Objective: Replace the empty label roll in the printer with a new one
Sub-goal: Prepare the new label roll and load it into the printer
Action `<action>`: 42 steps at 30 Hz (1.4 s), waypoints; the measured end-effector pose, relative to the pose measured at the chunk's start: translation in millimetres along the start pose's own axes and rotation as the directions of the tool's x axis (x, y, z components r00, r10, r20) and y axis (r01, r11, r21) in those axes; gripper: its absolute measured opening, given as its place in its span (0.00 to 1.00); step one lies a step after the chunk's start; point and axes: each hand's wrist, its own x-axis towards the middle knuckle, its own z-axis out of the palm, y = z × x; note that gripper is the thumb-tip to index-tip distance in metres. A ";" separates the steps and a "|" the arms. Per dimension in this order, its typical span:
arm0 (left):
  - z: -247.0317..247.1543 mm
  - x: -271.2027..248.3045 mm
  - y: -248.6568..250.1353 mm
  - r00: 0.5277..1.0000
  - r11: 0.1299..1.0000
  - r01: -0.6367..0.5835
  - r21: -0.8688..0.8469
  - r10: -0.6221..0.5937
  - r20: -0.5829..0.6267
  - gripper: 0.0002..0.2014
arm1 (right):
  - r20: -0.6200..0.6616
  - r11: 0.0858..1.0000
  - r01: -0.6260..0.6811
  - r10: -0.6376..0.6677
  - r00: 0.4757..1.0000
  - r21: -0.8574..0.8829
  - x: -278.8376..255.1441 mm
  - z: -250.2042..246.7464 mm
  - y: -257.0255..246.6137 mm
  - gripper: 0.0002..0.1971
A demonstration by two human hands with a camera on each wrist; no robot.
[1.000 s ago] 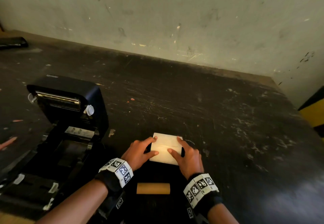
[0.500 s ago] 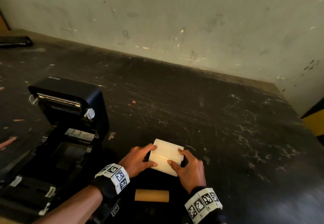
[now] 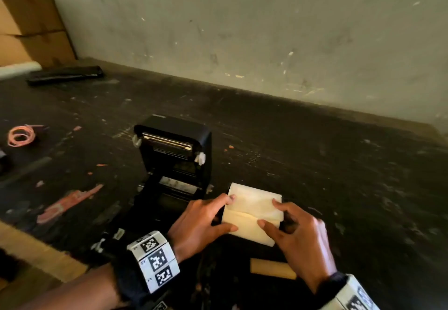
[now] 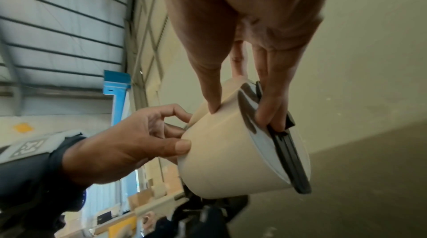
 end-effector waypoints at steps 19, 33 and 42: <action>-138.1 -41.1 -164.1 1.000 1.000 -0.030 -0.008 0.030 0.004 0.24 | -0.109 0.999 -0.002 -0.003 0.994 -0.053 27.7 177.7 -133.2 0.24; -121.2 -23.7 -195.0 0.994 0.997 -0.072 0.025 0.070 0.080 0.23 | -0.125 0.988 -0.125 0.114 0.986 -0.087 31.1 203.4 -123.2 0.23; -108.0 -25.3 -200.9 0.994 0.994 -0.095 -0.056 0.099 0.055 0.23 | -0.056 0.985 -0.128 0.123 0.991 -0.112 33.2 195.3 -121.7 0.24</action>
